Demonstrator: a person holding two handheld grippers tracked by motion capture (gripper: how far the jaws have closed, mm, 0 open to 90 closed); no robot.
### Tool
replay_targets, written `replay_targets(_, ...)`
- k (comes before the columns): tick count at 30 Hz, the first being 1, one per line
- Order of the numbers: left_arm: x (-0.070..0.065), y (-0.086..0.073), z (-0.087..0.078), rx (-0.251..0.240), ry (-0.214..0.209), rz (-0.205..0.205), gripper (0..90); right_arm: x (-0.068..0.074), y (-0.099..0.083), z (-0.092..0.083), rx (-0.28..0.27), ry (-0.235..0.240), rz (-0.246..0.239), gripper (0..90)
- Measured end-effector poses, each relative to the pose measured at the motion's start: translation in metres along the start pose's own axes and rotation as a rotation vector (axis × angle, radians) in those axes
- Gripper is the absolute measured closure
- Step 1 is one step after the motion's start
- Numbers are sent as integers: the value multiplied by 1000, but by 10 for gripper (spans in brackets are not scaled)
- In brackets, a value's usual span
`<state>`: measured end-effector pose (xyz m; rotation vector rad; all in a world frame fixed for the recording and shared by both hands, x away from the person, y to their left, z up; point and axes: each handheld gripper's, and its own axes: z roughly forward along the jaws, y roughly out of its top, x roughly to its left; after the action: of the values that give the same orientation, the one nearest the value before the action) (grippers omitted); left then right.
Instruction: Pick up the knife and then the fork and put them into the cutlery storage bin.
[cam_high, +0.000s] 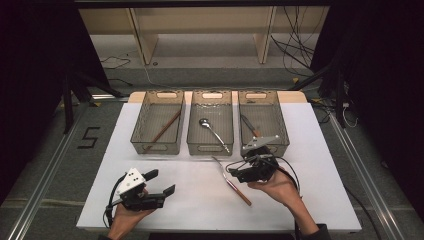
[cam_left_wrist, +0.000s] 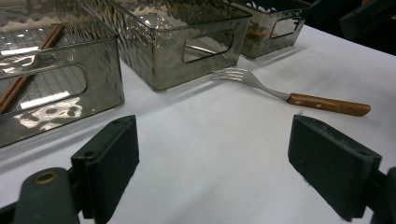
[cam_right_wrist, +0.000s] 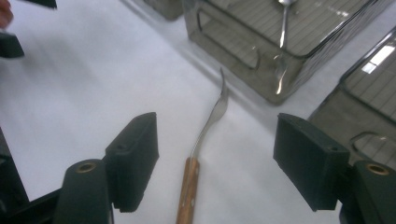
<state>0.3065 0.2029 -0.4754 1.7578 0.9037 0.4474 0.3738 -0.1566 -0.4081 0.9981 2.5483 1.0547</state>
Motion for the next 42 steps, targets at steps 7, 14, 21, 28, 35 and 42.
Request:
replay_targets(7,0,0,0,-1,0,2,160,8,-8,13,64,4,-20,374)
replay_targets(14,-1,0,0,-2,1,4,161,11,-14,22,104,15,-43,443)
replay_targets(21,-1,0,0,-2,0,4,160,12,-19,29,128,23,-65,539)
replay_targets(28,-1,0,0,-1,0,5,160,14,-24,36,157,16,-75,588)
replay_targets(35,-1,0,0,-1,0,6,160,12,-28,41,177,9,-68,626)
replay_targets(42,-1,0,0,-1,-1,7,160,14,-31,46,202,5,-77,669)
